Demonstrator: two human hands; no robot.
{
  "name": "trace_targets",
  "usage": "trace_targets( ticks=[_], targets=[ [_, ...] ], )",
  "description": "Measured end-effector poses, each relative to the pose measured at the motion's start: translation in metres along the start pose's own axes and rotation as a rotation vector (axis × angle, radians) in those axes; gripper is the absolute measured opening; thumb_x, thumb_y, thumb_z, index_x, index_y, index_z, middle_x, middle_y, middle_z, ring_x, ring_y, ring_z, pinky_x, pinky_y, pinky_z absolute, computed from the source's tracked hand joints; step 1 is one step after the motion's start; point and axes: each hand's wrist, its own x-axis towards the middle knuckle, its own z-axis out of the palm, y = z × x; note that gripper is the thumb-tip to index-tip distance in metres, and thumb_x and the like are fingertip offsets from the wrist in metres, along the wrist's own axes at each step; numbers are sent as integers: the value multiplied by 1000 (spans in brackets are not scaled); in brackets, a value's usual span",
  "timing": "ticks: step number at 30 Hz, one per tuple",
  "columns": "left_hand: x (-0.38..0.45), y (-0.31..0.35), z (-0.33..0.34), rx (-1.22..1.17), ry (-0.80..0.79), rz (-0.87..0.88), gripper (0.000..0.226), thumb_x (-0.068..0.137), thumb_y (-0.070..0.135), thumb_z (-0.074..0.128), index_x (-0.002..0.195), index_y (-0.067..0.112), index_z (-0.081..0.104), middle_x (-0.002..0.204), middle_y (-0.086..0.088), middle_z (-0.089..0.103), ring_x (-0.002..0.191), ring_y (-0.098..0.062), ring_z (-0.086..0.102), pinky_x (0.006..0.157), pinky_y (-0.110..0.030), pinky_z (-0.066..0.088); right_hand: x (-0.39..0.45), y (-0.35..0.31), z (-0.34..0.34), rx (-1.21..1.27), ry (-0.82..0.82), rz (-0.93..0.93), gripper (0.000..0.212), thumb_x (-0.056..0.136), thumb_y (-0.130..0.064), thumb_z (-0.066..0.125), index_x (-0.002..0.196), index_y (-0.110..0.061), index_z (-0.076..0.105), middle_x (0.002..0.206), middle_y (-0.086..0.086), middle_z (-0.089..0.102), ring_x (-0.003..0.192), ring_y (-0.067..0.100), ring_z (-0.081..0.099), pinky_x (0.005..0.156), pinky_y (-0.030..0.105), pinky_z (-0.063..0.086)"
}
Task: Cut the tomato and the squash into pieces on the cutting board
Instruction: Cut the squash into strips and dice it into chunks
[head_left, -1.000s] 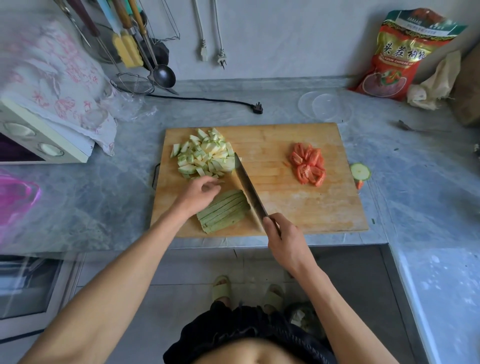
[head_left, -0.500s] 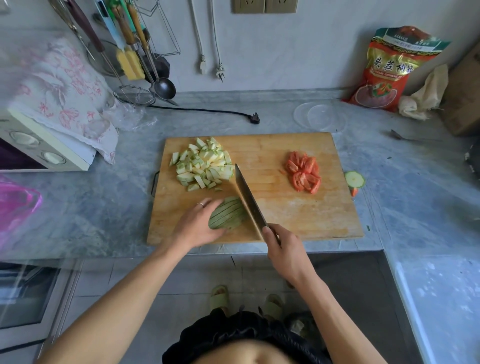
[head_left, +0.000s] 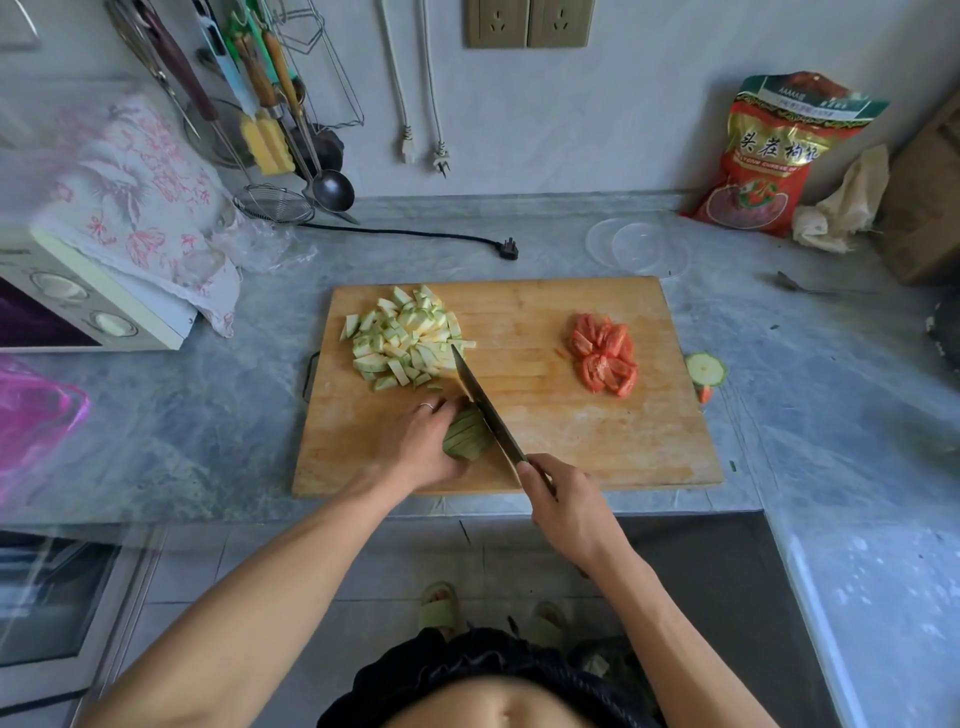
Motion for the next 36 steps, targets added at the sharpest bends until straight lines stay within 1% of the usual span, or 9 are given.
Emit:
trace_targets(
  ticks=[3,8,12,16,20,22,25,30,36],
  targets=[
    [0,11,4,-40,9,-163,90,58,51,79,137,30,40,133,-4,50,119,-28,53,89,-42,51,-1,0,-2,24,26,19,32,104,-36,43,100,-10,62,73,19,61,68,36,56,61,50,47],
    [6,19,-10,-389,38,-723,90,74,67,69,139,17,32,134,-11,49,114,-31,57,80,-36,53,-2,6,-8,54,79,61,33,103,-39,43,101,-13,63,71,16,62,67,35,58,62,51,49],
    [4,12,-29,-370,-61,-724,89,86,70,51,150,17,19,152,-17,27,119,-33,55,87,-42,57,-3,9,-9,75,83,61,31,103,-40,44,102,-17,64,69,13,62,65,33,59,60,50,49],
    [1,-2,-49,-84,-137,-344,84,85,38,65,154,25,21,159,-9,22,145,-30,25,110,-49,39,-4,10,-8,76,95,53,30,103,-40,44,100,-18,64,64,9,60,61,30,58,58,48,50],
    [1,-2,-54,649,-423,334,107,74,10,71,157,30,6,163,-5,-12,150,-29,-13,122,-55,3,-6,10,-6,90,106,62,29,103,-40,43,98,-21,63,60,5,58,52,18,51,52,44,48],
    [8,-3,-50,840,-451,556,100,78,21,75,156,25,13,164,-10,3,152,-30,-3,122,-55,2,-7,11,-6,97,102,69,30,103,-41,43,99,-20,64,62,8,58,51,16,49,50,42,46],
    [20,-6,-49,800,-378,697,84,78,41,76,149,22,35,151,-7,39,143,-25,32,123,-46,15,-9,11,-7,105,102,69,31,103,-42,42,100,-20,64,60,8,56,51,16,47,48,42,42],
    [9,-17,-29,446,-169,219,92,74,70,67,146,19,41,144,-9,45,130,-25,44,106,-38,41,-11,13,-7,116,109,63,29,104,-40,42,102,-22,64,55,-3,50,47,11,42,47,34,35],
    [-16,-11,14,29,145,-89,83,75,59,73,144,23,46,125,-8,52,118,-28,46,91,-38,43,-9,9,-7,116,133,47,33,104,-38,41,87,-18,60,57,12,49,50,20,41,50,39,36]
  ],
)
